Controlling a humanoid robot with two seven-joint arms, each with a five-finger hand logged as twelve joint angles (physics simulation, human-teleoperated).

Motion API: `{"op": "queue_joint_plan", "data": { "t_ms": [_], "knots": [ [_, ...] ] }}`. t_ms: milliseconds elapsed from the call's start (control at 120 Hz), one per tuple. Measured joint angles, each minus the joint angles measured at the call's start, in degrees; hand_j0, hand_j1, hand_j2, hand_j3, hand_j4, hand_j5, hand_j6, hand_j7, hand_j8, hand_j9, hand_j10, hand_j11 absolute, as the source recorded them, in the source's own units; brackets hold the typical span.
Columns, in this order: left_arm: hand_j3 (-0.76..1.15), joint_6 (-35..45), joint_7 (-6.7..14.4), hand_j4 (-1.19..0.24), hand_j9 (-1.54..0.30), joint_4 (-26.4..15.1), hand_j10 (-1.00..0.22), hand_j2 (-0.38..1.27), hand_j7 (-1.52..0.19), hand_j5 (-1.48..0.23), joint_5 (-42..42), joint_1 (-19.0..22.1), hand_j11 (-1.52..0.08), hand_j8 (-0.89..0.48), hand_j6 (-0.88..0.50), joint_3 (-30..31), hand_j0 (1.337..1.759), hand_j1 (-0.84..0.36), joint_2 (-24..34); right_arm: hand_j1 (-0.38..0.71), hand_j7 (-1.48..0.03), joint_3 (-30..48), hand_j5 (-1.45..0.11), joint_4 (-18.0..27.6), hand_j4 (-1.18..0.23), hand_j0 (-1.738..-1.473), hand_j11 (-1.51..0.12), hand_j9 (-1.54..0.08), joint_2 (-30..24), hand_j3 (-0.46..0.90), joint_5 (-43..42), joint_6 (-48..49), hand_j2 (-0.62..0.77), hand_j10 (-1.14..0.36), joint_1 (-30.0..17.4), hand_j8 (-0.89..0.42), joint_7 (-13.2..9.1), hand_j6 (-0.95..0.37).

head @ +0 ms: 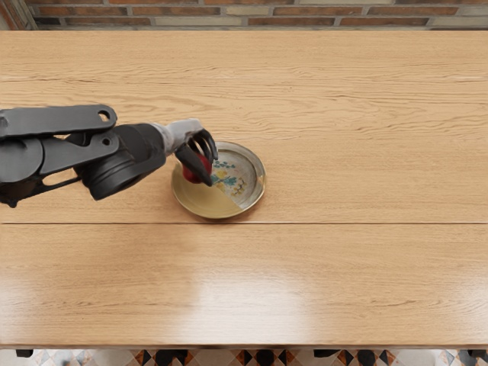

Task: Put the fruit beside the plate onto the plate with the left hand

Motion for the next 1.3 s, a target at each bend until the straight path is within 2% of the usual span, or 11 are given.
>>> {"op": "queue_joint_plan", "data": {
  "t_ms": [50,183,258,400,617,733,792,925,1075,1183,1300],
  "knots": [
    [0.00,0.12,0.02,-0.83,-1.17,-0.10,-0.48,0.60,-1.17,-1.21,-0.64,-0.01,-1.16,-0.35,-0.59,0.01,1.646,-0.36,-0.98,-0.32,-0.03,0.00,-0.03,0.00,-0.02,-1.658,-0.03,-0.03,0.00,0.00,0.00,0.00,0.00,-0.02,0.05,-0.02,0.01,-0.02],
    [0.00,0.66,0.04,-0.83,-1.16,-0.12,-0.52,0.68,-1.18,-1.20,-1.53,-0.01,-1.15,-0.41,-0.70,0.15,1.650,-0.34,-2.08,-0.32,-0.03,0.00,-0.03,0.00,-0.02,-1.658,-0.03,-0.03,0.00,0.00,0.00,0.00,0.00,-0.02,0.15,-0.02,0.00,-0.02],
    [0.00,2.22,0.04,-0.73,-1.01,-0.08,-0.51,0.48,-1.02,-1.04,-1.44,-0.10,-1.00,-0.43,-0.64,0.11,1.652,-0.27,-2.08,-0.32,-0.03,0.00,-0.03,0.00,-0.02,-1.658,-0.03,-0.03,0.00,0.00,0.00,0.00,0.00,-0.02,0.18,-0.02,-0.01,-0.02],
    [0.00,3.51,0.03,-0.52,-0.70,-0.05,-0.41,0.27,-0.71,-0.72,-1.44,-0.80,-0.70,-0.37,-0.47,0.01,1.655,-0.14,-1.91,-0.32,-0.03,0.00,-0.03,0.00,-0.02,-1.658,-0.03,-0.03,0.00,0.00,0.00,0.00,0.00,-0.02,0.22,-0.02,0.01,-0.02],
    [0.00,3.92,0.02,-0.34,-0.45,-0.04,-0.30,0.13,-0.46,-0.46,-2.92,-0.65,-0.45,-0.29,-0.33,-1.21,1.657,-0.02,-1.51,-0.32,-0.03,0.00,-0.03,0.02,-0.02,-1.658,-0.03,-0.03,0.00,0.00,0.00,0.00,0.00,-0.02,0.23,-0.02,0.02,-0.02],
    [0.00,3.05,0.02,-0.30,-0.40,-1.17,-0.28,0.09,-0.40,-0.40,-5.13,-0.03,-0.39,-0.27,-0.29,-4.71,1.657,0.02,3.63,-0.32,-0.03,0.00,-0.03,0.01,-0.02,-1.658,-0.03,-0.03,0.00,0.00,0.00,0.00,0.00,-0.02,0.23,-0.02,0.00,-0.02],
    [0.00,0.42,0.02,-0.29,-0.38,-2.27,-0.27,0.08,-0.38,-0.38,-6.37,3.20,-0.38,-0.26,-0.28,-8.20,1.658,0.03,7.72,-0.32,-0.03,0.00,-0.03,0.00,-0.02,-1.658,-0.03,-0.03,0.00,0.00,0.00,0.00,0.00,-0.02,0.23,-0.02,0.01,-0.02],
    [0.00,-13.08,0.02,-0.27,-0.35,-3.35,-0.26,0.07,-0.35,-0.35,-7.98,18.40,-0.35,-0.26,-0.26,-23.18,1.658,0.04,15.43,-0.32,-0.03,0.00,-0.03,0.00,-0.02,-1.658,-0.03,-0.03,0.00,0.00,0.00,0.00,0.00,-0.02,0.29,-0.02,0.03,-0.02],
    [0.00,-28.66,0.02,-0.26,-0.33,-3.70,-0.25,0.06,-0.33,-0.33,-9.13,31.20,-0.33,-0.25,-0.25,-39.63,1.658,0.05,22.90,-0.32,-0.03,0.00,-0.03,0.01,-0.02,-1.658,-0.03,-0.03,0.00,0.00,0.00,0.00,0.00,-0.02,0.31,-0.02,0.04,-0.02],
    [0.00,-39.28,0.02,-0.25,-0.33,-3.29,-0.25,0.05,-0.33,-0.33,-13.29,37.16,-0.33,-0.25,-0.25,-48.77,1.658,0.05,27.64,-0.32,-0.03,0.00,-0.03,0.04,-0.02,-1.658,-0.03,-0.03,0.00,0.00,0.00,0.00,0.00,-0.02,0.32,-0.02,0.03,-0.02],
    [0.00,-47.97,0.02,-0.25,-0.32,0.18,-0.25,0.05,-0.32,-0.32,-19.70,38.21,-0.32,-0.25,-0.25,-52.94,1.658,0.05,30.53,-0.32,-0.03,0.00,-0.03,0.07,-0.02,-1.658,-0.03,-0.03,0.00,0.00,0.00,0.00,0.00,-0.02,0.32,-0.02,0.02,-0.02]
  ]
}}
